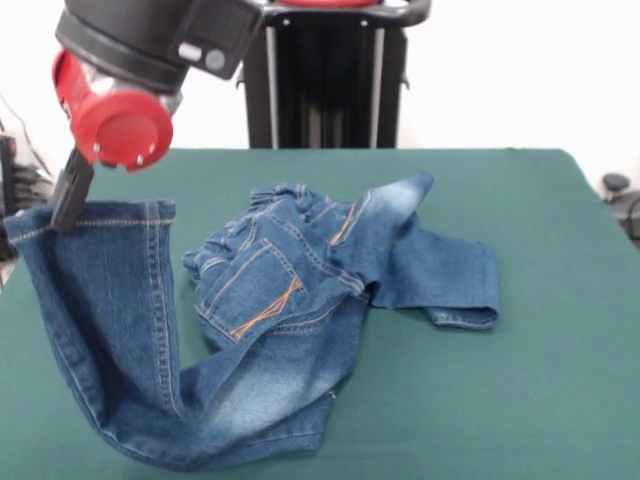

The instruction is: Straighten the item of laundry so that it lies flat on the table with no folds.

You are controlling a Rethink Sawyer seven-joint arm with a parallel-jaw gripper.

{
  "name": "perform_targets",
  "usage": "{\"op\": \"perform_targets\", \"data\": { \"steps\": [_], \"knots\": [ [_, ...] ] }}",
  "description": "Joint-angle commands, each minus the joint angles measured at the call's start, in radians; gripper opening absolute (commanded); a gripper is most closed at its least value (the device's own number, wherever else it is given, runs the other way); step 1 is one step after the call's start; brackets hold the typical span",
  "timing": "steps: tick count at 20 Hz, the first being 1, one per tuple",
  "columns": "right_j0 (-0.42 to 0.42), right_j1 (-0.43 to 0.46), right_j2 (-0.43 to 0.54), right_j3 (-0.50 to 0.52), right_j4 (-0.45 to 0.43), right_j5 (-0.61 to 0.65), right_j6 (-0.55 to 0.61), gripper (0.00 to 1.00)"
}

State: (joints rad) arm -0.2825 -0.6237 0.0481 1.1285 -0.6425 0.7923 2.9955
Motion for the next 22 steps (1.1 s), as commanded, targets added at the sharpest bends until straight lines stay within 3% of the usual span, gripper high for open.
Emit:
{"op": "perform_targets", "data": {
  "steps": [1, 7, 10, 12, 16, 22],
  "knots": [
    [0.0, -0.077, 0.059, 0.317, 0.003, -0.122, -0.222, 0.0],
    [0.036, -0.116, 0.013, 0.367, -0.053, -0.187, -0.169, 0.0],
    [0.001, -0.134, 0.046, 0.4, -0.032, -0.205, -0.208, 0.0],
    [-0.007, -0.13, 0.063, 0.377, -0.02, -0.153, -0.249, 0.0],
    [-0.005, -0.05, 0.086, 0.245, 0.006, -0.034, -0.25, 0.0],
    [0.069, 0.109, 0.074, -0.041, -0.002, 0.171, -0.18, 0.0]
  ]
}}
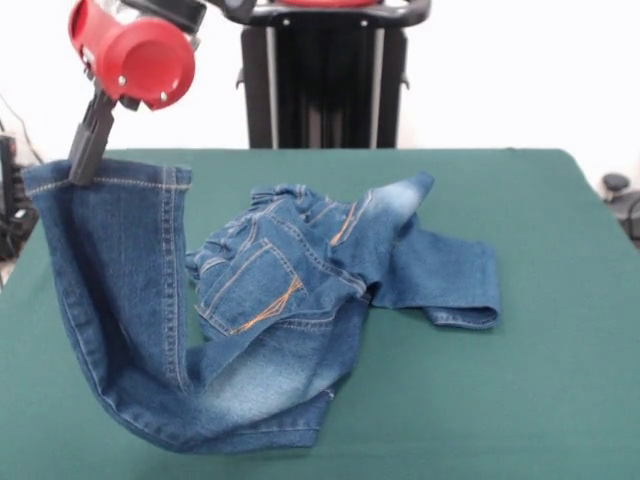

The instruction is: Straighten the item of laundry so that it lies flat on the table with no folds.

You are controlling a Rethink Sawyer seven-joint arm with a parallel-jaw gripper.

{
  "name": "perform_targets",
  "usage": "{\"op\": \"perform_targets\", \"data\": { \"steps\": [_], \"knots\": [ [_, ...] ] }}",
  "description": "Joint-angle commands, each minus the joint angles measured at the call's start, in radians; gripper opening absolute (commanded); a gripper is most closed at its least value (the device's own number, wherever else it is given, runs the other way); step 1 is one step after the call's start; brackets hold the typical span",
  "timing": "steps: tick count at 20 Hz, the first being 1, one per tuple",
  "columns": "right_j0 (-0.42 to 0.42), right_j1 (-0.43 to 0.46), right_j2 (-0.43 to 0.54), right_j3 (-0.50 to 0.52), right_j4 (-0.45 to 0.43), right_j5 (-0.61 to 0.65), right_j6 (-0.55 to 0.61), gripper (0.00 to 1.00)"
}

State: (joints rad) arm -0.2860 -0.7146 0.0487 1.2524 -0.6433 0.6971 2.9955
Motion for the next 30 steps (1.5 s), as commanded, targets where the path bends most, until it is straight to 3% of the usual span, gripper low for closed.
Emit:
{"op": "perform_targets", "data": {
  "steps": [1, 5, 11, 21, 24, 30],
  "knots": [
    [0.082, 0.229, 0.074, -0.216, -0.003, 0.309, -0.176, 0.0],
    [0.127, 0.304, 0.06, -0.333, -0.017, 0.382, -0.116, 0.0],
    [0.179, 0.42, 0.059, -0.483, -0.045, 0.481, -0.13, 0.0],
    [0.288, 0.775, 0.113, -1.1, -0.187, 0.88, -0.153, 0.0],
    [0.295, 0.802, 0.162, -1.206, -0.247, 0.973, -0.173, 0.0],
    [0.307, 0.775, 0.292, -1.286, -0.423, 1.093, -0.231, 0.0]
  ]
}}
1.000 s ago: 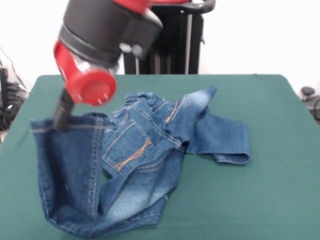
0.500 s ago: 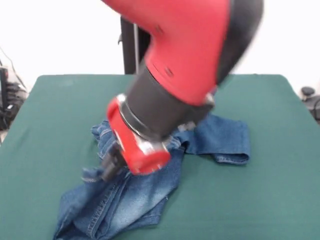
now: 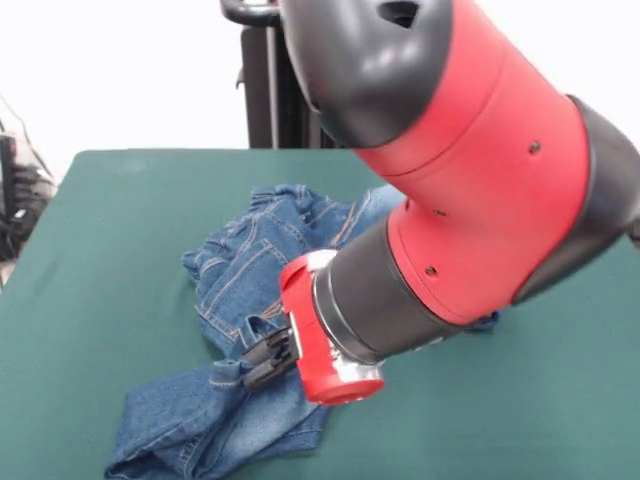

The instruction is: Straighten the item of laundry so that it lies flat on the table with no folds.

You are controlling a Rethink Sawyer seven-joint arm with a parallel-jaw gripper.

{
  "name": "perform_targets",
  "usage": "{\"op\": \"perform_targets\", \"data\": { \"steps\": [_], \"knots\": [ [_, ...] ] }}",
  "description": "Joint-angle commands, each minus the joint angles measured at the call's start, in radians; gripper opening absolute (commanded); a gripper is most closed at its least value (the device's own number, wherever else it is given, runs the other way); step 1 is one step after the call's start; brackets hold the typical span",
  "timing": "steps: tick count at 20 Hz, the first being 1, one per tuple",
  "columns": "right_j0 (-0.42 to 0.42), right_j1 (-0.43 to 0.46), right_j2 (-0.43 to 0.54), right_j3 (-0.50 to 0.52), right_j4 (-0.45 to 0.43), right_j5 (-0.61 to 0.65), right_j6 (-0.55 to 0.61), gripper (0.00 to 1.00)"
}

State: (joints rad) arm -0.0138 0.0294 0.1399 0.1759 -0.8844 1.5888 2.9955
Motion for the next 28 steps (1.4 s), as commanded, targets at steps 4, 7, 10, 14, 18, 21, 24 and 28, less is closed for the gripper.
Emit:
{"op": "perform_targets", "data": {
  "steps": [4, 7, 10, 14, 18, 21, 24, 28],
  "knots": [
    [0.055, -0.001, 0.292, -0.214, -0.339, 0.246, -0.222, 0.0],
    [0.057, -0.042, 0.412, -0.2, -0.492, 0.284, -0.242, 0.0],
    [0.032, -0.056, 0.443, -0.157, -0.473, 0.239, -0.231, 0.0],
    [-0.025, -0.092, 0.297, 0.048, -0.199, 0.057, -0.12, 0.0],
    [-0.037, -0.152, 0.203, 0.211, -0.061, -0.051, -0.048, 0.0],
    [-0.012, -0.148, 0.186, 0.173, -0.067, -0.007, -0.05, 0.0],
    [0.007, -0.122, 0.199, 0.073, -0.112, 0.062, -0.099, 0.0],
    [0.005, -0.102, 0.25, -0.027, -0.17, 0.129, -0.154, 0.0]
  ]
}}
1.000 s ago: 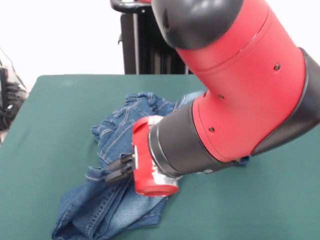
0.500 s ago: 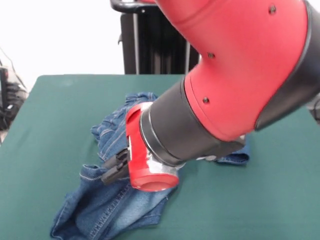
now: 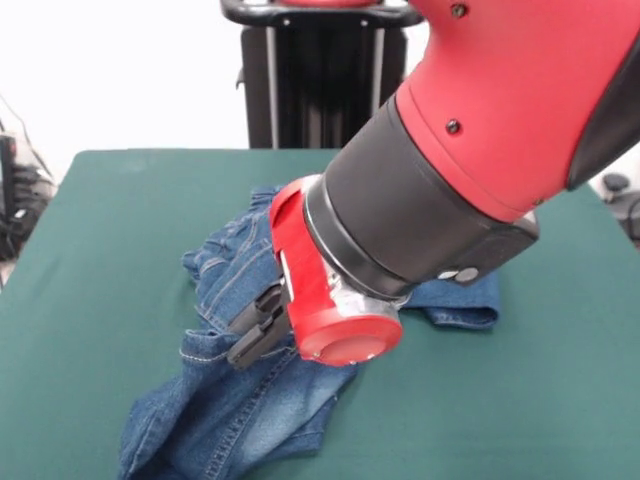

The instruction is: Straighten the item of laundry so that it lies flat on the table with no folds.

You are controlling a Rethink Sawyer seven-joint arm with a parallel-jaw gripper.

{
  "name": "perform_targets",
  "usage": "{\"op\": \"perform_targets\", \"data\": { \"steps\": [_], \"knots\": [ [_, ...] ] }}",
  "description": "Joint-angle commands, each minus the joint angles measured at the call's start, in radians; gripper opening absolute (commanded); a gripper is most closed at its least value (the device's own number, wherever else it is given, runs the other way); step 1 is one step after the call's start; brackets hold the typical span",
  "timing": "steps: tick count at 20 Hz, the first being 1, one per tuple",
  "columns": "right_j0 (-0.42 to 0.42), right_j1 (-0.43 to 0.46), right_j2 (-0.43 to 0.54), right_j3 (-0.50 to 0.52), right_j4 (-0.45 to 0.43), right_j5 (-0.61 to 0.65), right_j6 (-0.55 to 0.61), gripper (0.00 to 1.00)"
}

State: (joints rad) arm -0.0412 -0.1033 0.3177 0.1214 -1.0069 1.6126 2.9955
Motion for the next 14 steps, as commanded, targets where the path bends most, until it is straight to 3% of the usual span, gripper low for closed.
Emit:
{"op": "perform_targets", "data": {
  "steps": [1, 9, 14],
  "knots": [
    [0.035, 0.031, 0.083, 0.01, -0.065, 0.121, -0.168, 0.0],
    [0.049, 0.037, 0.136, -0.041, -0.152, 0.161, -0.208, 0.0],
    [0.033, 0.035, 0.308, -0.086, -0.331, 0.218, -0.249, 0.0]
  ]
}}
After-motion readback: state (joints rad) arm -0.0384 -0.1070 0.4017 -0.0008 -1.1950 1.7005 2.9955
